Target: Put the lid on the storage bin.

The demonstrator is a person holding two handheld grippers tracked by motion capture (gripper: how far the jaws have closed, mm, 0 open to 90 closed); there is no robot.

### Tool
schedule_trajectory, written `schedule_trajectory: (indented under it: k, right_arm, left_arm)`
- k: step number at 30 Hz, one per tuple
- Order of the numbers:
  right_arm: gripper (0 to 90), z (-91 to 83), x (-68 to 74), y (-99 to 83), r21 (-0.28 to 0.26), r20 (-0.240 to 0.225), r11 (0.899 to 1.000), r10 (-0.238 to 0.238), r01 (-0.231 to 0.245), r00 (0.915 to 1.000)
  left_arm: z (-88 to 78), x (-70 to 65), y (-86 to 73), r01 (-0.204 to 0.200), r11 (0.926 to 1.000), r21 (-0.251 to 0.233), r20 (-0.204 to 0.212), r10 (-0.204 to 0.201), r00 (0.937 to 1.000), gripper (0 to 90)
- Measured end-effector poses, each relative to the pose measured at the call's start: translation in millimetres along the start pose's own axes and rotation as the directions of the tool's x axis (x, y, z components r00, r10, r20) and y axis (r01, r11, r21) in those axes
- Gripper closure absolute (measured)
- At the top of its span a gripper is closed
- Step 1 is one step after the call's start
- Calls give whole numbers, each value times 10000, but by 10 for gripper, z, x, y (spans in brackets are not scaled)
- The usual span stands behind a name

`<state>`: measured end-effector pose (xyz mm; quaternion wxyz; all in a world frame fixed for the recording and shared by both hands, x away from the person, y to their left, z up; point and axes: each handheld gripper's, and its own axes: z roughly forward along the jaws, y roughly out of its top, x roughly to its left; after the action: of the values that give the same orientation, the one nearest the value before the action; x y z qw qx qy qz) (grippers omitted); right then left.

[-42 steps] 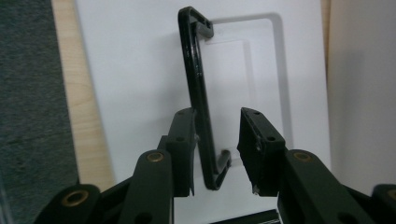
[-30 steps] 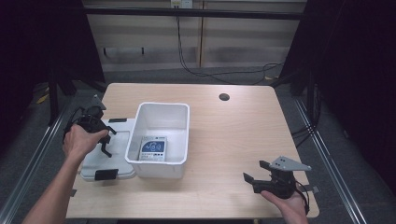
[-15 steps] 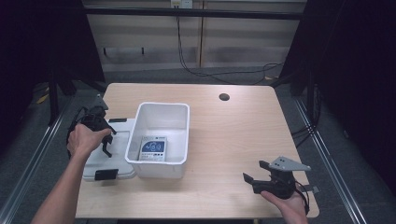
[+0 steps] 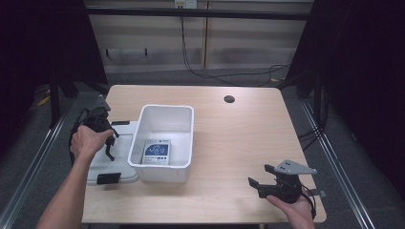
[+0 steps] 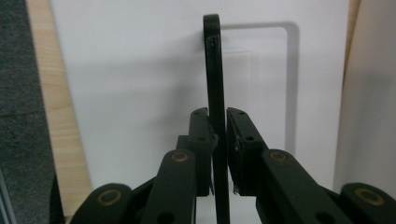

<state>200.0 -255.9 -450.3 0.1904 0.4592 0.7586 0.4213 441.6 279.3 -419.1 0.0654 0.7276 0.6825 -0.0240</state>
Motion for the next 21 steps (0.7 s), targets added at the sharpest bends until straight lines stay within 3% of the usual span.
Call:
schedule_trajectory:
  k: [9,13,21]
  right_arm:
    - [208,5,-5,1,35,64,10000,4,-4,10000]
    - [210,-5,-7,5,-58,152,10000,-46,47,9999]
    - [210,1,-13,6,-38,160,10000,-13,14,9999]
  left_arm:
    - [-21,12,14,281,9995,135,29,-282,9996,843]
    - [-31,16,3,29,9996,264,109,-32,9999,843]
    - [-97,39,-29,38,9998,188,59,-40,10000,847]
